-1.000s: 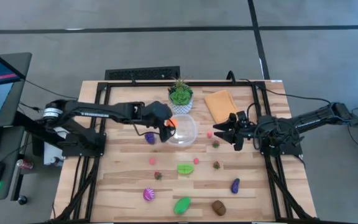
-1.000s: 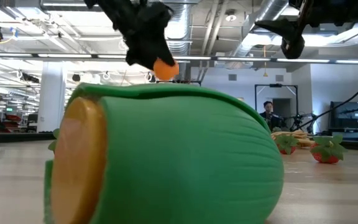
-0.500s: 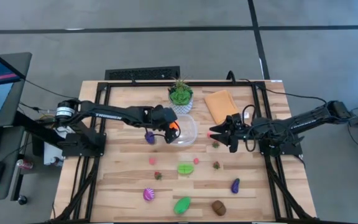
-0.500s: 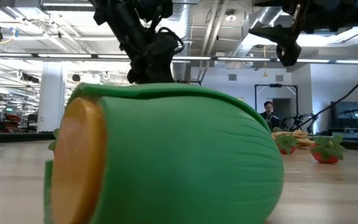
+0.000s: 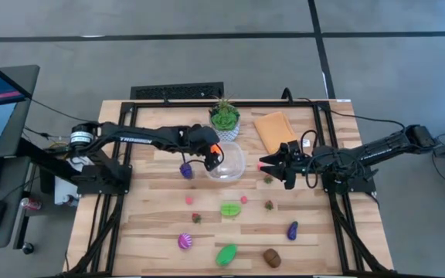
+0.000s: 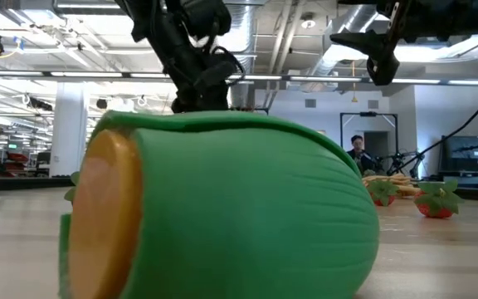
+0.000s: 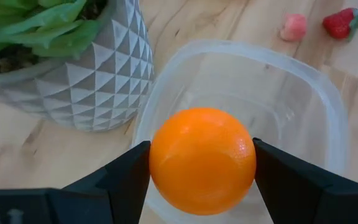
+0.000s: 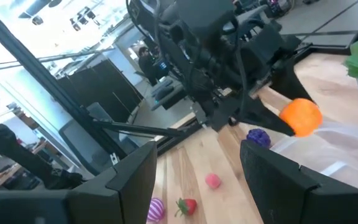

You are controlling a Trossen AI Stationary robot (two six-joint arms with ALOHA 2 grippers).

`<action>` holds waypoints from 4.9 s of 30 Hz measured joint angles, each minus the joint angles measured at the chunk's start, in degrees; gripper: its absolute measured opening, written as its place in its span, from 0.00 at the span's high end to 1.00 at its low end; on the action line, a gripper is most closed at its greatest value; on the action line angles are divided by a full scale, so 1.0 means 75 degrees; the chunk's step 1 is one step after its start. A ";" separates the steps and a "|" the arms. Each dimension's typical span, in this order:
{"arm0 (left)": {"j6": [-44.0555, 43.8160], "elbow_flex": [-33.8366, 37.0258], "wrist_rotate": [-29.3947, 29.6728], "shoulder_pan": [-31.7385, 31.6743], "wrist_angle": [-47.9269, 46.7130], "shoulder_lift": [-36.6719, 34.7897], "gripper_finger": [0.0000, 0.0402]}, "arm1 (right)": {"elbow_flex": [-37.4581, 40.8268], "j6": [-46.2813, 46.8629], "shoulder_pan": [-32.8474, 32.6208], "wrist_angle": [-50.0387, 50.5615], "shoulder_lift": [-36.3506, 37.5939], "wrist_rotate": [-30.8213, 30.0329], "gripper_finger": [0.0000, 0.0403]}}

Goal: Pick and placing Produce into tupperware
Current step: Put the orange into the transparent bin, then put the top right pink peach into the transparent bin

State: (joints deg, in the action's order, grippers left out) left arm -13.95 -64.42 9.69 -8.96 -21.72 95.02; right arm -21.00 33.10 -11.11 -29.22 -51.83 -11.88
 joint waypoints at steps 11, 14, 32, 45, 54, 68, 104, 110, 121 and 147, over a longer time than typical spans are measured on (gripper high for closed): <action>0.0107 0.0003 -0.0378 -0.0028 -0.0096 0.0595 0.37 | -0.0001 -0.0012 -0.0001 -0.0015 0.0000 0.0000 0.37; 0.0124 0.0003 -0.0192 -0.0028 -0.0077 0.0595 0.37 | -0.0001 0.0000 -0.0006 0.0004 0.0000 0.0000 0.37; 0.0424 0.0003 -0.0021 -0.0157 -0.0107 0.0595 0.37 | -0.0001 -0.0006 -0.0006 0.0004 0.0000 0.0000 0.37; 0.0544 -0.0002 -0.0093 -0.0191 0.0112 0.0934 0.37 | -0.0001 0.0036 -0.0009 0.0016 0.0000 0.0000 0.37; 0.0507 0.0002 -0.0203 -0.0249 0.0114 0.1112 0.37 | -0.0001 0.0042 -0.0009 0.0008 0.0003 0.0000 0.37; 0.0360 0.0003 -0.0259 -0.0247 0.0190 0.1221 0.37 | -0.0001 0.0050 -0.0006 0.0007 0.0003 0.0000 0.37; 0.0431 0.0003 -0.0720 -0.0247 0.0183 0.1221 0.35 | -0.0001 0.0055 -0.0009 0.0008 0.0003 0.0003 0.37; 0.0445 0.0000 -0.0500 -0.0210 0.0188 0.1221 0.25 | -0.0001 0.0058 -0.0014 0.0010 0.0003 0.0003 0.37; 0.0602 -0.0375 -0.0399 -0.0101 -0.0016 0.1221 0.21 | -0.0001 0.0064 -0.0017 0.0010 0.0003 0.0003 0.37; 0.1125 -0.2338 0.1228 0.1022 -0.3524 -0.0599 0.23 | -0.0004 0.0152 -0.0023 0.0461 0.0000 0.0207 0.37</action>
State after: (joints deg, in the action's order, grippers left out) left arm -5.51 -81.96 18.90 -1.29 -48.15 90.53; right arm -21.04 34.24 -11.29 -25.77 -51.83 -10.33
